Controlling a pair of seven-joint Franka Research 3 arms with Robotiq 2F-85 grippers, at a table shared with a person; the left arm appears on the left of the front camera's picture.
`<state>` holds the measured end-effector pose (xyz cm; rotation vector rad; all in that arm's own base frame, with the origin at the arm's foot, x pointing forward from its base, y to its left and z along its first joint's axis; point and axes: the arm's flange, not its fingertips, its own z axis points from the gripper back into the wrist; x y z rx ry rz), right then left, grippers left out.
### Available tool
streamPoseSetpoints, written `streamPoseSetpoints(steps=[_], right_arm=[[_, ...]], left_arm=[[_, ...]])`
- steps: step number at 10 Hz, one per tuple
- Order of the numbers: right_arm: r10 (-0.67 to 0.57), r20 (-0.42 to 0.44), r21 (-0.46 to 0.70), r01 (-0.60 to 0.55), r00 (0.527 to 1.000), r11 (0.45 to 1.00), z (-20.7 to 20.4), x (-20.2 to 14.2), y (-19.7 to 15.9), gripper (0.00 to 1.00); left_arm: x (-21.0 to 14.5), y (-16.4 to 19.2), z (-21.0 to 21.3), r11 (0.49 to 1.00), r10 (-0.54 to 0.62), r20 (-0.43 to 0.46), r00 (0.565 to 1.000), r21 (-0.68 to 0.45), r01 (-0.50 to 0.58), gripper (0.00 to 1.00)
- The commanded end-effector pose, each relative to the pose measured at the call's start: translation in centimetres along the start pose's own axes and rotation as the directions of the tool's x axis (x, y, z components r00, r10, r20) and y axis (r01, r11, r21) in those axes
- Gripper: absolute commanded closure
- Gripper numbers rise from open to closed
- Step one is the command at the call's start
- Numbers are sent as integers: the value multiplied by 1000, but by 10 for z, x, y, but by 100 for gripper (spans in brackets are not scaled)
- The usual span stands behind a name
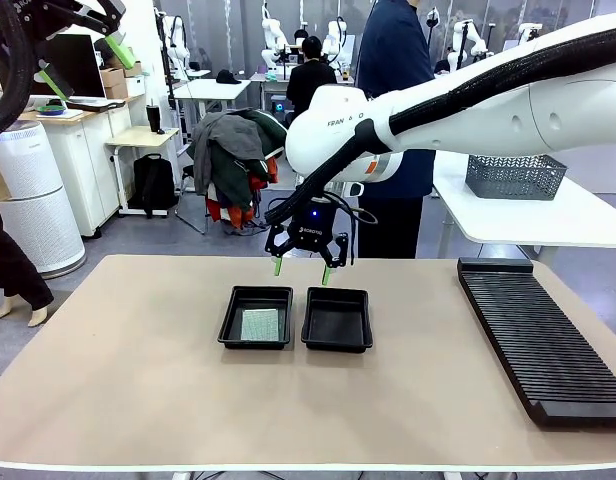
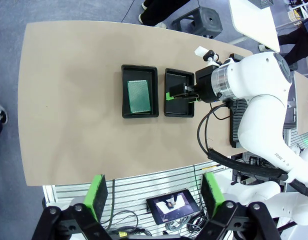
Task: Inspect and transfer BCBs to ESD trays.
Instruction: Pick up the ESD tray and place it on the left side of the table.
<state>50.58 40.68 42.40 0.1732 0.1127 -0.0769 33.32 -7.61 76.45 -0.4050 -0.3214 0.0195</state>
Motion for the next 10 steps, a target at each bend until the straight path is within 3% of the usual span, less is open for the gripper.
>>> streamPoseSetpoints(steps=[1,3,6,10], right_arm=[[-3,-6,3,3,1000,1000,-1,-1,0,0],[-3,-6,3,3,1000,1000,-1,-1,0,0],[9,38,52,-11,999,999,13,-9,-13,0],[28,48,160,-35,998,986,25,-21,-39,0]], left_arm=[[-1,1,-2,1000,-7,-3,1000,1,7,0],[0,0,0,1000,0,0,1000,0,0,0],[12,8,-58,995,66,-39,997,76,-63,0],[26,14,-144,988,82,-144,986,143,-61,0]])
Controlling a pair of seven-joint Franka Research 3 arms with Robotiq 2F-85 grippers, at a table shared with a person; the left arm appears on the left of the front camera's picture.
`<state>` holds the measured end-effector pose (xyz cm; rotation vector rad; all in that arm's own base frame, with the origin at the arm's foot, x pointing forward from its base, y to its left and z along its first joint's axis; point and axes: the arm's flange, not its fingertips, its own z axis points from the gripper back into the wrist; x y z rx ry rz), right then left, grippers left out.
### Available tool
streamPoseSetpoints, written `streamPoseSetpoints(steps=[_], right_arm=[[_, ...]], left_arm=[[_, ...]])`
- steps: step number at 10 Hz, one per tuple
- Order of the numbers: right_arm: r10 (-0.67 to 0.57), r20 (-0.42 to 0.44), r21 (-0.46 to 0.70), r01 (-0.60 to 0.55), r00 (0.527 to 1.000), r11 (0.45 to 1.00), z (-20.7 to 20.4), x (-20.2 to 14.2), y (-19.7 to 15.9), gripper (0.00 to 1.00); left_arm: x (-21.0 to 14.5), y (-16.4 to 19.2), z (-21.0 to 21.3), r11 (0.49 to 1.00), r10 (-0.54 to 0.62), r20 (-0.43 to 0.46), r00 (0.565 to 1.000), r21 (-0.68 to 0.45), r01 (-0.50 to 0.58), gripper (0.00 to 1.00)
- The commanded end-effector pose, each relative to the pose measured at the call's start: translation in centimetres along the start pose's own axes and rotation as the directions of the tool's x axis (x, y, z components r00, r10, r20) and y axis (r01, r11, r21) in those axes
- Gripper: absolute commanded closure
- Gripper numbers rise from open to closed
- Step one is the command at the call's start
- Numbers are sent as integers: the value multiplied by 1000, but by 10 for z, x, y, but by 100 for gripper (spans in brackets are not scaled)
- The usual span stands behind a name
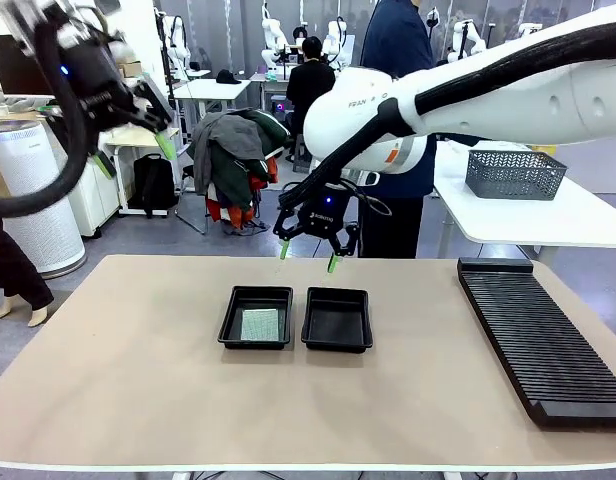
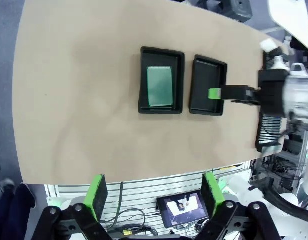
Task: Inspect and transfer BCBs to ESD trays.
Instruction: Pick up the ESD tray and place it on the left side of the table.
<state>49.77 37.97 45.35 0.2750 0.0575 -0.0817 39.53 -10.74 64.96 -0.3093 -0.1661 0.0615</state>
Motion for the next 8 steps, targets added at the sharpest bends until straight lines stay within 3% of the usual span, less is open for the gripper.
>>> streamPoseSetpoints(steps=[1,7,8], right_arm=[[25,-5,83,-24,1000,996,-4,-14,-24,0],[18,15,229,-21,1000,973,4,-22,-62,0],[1,2,157,-2,1000,988,4,-9,-44,0]], left_arm=[[12,-11,-33,999,10,-29,1000,45,-8,0],[41,-26,-149,988,1,-131,991,154,20,0],[43,-25,-167,985,-3,-153,988,167,29,0]])
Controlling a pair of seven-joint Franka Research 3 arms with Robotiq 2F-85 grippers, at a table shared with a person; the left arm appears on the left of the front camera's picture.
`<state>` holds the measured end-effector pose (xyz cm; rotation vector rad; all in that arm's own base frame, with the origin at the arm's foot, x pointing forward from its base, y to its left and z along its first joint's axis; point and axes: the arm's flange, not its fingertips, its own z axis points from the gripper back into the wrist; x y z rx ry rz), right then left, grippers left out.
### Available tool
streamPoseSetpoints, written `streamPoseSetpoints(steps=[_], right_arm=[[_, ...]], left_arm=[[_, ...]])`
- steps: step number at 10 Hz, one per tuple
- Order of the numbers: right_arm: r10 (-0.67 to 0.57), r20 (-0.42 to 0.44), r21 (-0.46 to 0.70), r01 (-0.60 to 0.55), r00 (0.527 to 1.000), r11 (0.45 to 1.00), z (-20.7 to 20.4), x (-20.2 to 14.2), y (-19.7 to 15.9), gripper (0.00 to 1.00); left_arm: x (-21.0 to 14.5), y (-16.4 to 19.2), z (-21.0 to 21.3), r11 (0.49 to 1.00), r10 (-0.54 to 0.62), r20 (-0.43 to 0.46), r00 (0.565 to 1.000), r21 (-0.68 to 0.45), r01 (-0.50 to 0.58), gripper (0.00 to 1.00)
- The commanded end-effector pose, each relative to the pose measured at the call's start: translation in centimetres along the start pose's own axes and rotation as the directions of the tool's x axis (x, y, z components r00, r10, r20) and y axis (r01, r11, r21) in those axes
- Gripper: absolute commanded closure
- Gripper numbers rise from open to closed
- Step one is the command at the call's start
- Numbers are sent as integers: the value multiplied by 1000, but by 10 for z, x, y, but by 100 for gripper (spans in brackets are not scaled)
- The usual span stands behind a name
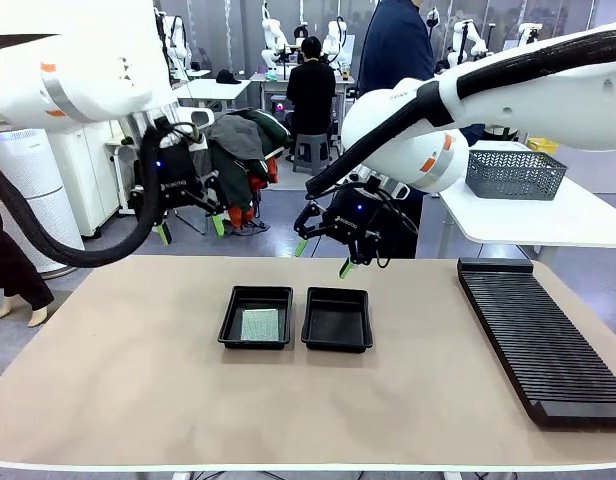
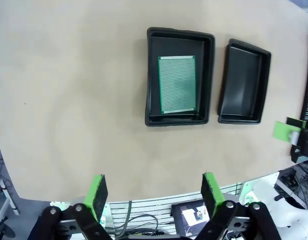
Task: Inspect and transfer BCBs to ESD trays.
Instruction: Pick up the ESD tray and place it on the left side of the table.
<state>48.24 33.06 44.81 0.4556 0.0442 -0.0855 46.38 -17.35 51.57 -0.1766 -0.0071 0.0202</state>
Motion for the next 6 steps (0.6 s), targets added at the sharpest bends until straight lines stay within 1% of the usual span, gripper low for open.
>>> streamPoseSetpoints(steps=[1,2,6], right_arm=[[-1,-3,-23,1,1000,1000,-4,2,6,0],[-1,-3,-23,1,1000,1000,-4,2,6,0],[-1,-3,-23,1,1000,1000,-4,2,6,0]], left_arm=[[8,-3,-23,999,7,18,1000,45,-8,0],[13,-5,-34,999,-17,42,999,40,15,0],[33,-12,-77,992,-80,121,989,104,68,0]])
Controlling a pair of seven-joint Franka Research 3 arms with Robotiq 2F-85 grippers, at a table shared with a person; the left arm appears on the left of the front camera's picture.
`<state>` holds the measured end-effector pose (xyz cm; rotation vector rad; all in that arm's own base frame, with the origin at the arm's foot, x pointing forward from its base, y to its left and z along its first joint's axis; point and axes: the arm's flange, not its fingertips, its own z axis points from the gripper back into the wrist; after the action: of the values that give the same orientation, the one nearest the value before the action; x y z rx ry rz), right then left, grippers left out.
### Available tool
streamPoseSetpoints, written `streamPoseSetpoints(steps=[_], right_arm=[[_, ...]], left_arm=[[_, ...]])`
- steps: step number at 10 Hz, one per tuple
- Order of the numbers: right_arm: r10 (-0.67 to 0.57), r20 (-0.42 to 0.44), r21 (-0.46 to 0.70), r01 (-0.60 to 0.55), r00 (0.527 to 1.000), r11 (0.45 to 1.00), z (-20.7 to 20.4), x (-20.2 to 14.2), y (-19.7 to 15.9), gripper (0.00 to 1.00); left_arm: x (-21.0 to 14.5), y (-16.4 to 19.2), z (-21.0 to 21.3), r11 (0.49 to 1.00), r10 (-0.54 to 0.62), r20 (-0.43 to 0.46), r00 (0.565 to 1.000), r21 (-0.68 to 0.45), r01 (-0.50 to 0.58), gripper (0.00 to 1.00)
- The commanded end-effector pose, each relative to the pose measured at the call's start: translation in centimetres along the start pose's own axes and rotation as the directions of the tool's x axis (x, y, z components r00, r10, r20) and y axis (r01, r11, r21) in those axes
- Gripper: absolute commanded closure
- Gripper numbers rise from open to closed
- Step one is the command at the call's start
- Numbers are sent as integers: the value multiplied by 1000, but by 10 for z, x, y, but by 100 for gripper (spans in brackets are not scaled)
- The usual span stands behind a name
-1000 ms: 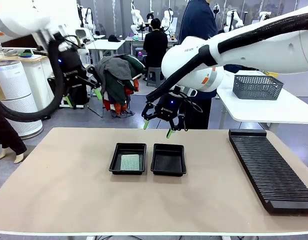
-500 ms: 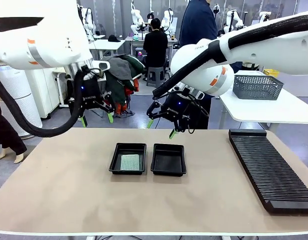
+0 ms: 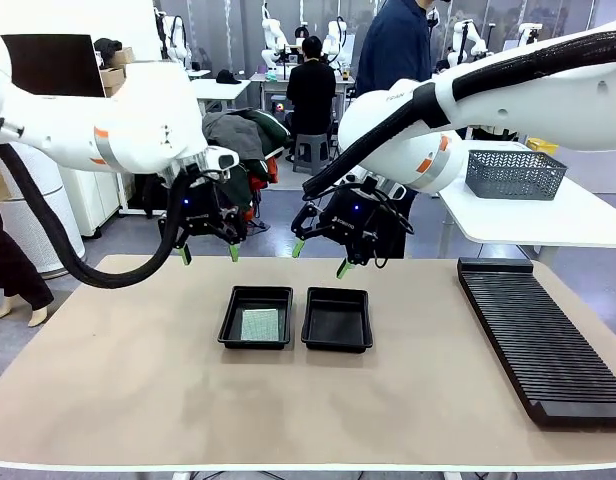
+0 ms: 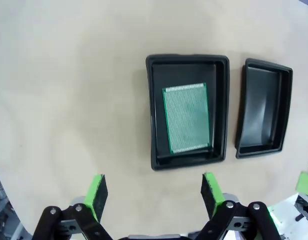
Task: Inspect and transfer BCBs to ESD trays.
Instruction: Pick up the ESD tray and place it on the left side of the table.
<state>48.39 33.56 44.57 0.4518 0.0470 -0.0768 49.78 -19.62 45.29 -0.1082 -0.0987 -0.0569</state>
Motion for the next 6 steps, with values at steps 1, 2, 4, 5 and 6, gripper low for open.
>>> streamPoseSetpoints(steps=[1,2,4,5,6], right_arm=[[-9,1,-19,9,1000,1000,0,1,2,0],[-9,1,-19,9,1000,1000,0,1,2,0],[-9,1,-19,9,1000,1000,0,1,2,0],[-9,1,-19,9,1000,1000,0,1,2,0],[-9,1,-19,9,1000,1000,0,1,2,0]], left_arm=[[2,-2,-19,998,-7,46,999,58,4,0],[3,-3,-28,997,-25,55,998,73,21,0],[8,-5,-50,996,-60,56,997,74,55,0],[10,-7,-58,994,-75,50,996,77,71,0],[9,-7,-66,994,-82,45,996,74,78,0]])
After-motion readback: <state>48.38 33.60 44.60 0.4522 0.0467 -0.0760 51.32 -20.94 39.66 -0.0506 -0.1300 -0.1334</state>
